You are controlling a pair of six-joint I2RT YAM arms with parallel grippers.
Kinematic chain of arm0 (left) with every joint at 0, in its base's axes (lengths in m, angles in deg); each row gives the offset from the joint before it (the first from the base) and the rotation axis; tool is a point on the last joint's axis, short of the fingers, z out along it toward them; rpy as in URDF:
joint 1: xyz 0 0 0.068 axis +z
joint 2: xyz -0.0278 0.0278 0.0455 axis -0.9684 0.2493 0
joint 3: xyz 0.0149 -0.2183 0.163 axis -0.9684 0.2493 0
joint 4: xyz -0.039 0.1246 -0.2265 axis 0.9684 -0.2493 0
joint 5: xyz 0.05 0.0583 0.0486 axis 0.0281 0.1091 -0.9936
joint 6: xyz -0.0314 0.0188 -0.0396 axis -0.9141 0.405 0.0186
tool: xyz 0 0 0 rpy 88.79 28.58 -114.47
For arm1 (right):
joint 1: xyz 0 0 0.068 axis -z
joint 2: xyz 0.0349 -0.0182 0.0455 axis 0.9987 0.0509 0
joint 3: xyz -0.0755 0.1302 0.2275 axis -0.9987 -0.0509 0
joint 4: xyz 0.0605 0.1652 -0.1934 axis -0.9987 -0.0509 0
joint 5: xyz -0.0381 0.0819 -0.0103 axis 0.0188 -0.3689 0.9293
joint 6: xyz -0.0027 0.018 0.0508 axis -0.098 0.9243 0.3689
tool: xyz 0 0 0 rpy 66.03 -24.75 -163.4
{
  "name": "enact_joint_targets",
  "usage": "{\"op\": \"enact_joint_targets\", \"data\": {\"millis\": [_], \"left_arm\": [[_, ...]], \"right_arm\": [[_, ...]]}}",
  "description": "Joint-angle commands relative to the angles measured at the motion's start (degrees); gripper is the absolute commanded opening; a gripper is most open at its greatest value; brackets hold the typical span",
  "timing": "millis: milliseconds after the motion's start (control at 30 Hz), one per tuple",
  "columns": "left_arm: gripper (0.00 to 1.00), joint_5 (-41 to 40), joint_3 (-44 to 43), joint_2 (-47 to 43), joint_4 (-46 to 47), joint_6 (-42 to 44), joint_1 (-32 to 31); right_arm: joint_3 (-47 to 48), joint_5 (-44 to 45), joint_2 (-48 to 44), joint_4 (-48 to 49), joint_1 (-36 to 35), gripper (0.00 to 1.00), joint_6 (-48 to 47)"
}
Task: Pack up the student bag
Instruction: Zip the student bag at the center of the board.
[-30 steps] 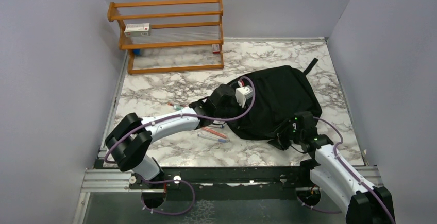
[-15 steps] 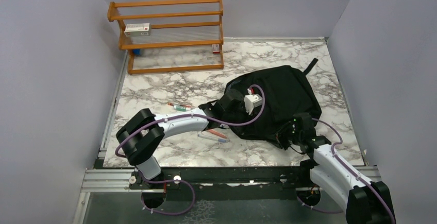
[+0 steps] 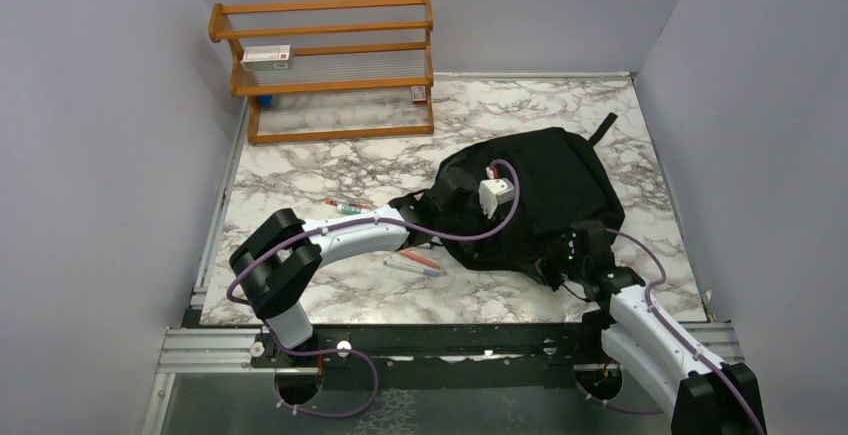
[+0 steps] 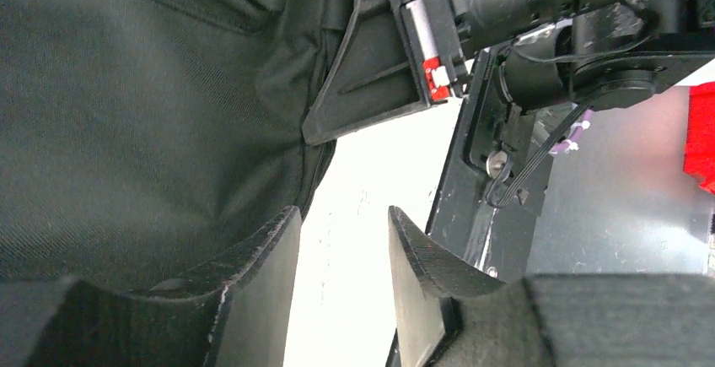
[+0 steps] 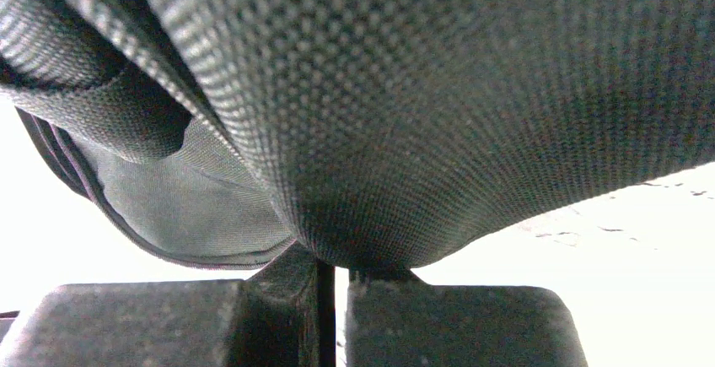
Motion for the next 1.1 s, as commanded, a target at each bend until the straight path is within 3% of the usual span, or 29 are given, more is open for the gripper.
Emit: {"op": "enact_joint_targets", "data": {"millis": [0, 500, 800, 1067], "left_arm": [[0.45, 3.57, -3.07, 0.88, 0.54, 2.85, -0.26], [0.36, 7.02, -5.46, -0.26, -2.79, 8.23, -0.26], [0.42, 7.24, -7.95, 1.30, -5.37, 10.36, -0.17], [0.48, 8.39, -6.53, 4.33, -2.34, 8.05, -0.17]], "right_arm": [[0.08, -1.33, -1.31, 3.86, 0.18, 0.01, -0.43], [-0.13, -4.74, -11.86, 4.08, 0.18, 0.01, 11.19], [-0.10, -5.60, -13.48, 5.12, 0.18, 0.01, 13.48], [0.31, -5.75, -12.54, 5.00, 0.18, 0.01, 12.97]]}}
